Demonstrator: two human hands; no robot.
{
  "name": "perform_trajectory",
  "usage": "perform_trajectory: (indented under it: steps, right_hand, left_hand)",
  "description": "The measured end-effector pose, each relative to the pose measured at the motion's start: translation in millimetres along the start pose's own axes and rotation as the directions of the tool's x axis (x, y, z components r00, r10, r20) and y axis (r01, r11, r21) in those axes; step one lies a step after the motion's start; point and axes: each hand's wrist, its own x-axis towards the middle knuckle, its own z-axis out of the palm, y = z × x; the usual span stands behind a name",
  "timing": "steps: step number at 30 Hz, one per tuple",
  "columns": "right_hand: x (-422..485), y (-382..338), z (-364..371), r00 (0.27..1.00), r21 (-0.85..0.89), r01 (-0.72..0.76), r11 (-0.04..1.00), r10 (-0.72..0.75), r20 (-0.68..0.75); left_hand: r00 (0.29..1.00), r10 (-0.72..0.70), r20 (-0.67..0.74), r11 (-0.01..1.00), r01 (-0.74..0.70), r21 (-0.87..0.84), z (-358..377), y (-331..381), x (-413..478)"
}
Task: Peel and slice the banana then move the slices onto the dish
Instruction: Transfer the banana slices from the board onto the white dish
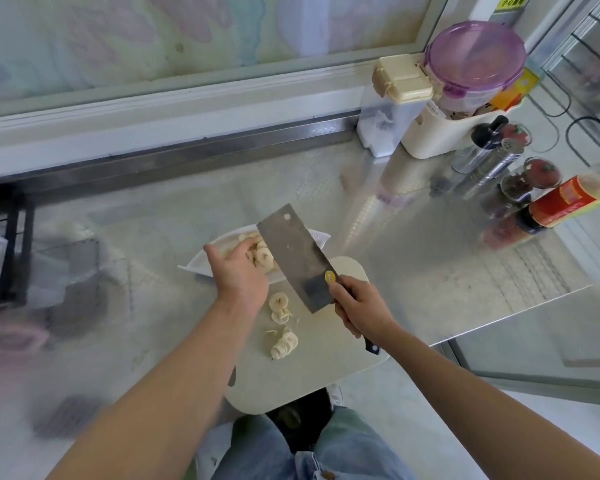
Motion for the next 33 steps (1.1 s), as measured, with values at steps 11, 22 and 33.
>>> perform_trajectory:
  steps: [11, 22, 33]
  right_hand:
    - [0, 6, 6, 0.989, -0.059, -0.086, 0.995, 0.079, -0.123]
    - [-15, 9, 16, 0.996, -0.039, -0.057, 0.998, 0.054, -0.075]
    - [-50, 61, 5, 0.978, -0.097, -0.118, 0.988, 0.099, -0.183]
  left_hand:
    - [0.969, 0.245, 0.007, 0.746, -0.193, 0.638, -39, -2, -5]
    - [0.888, 0.418, 0.193, 0.441, -0.384, 0.811, -51, -1, -12]
    - [0.851, 0.439, 0.290, -0.084, -0.283, 0.956, -104, -50, -47]
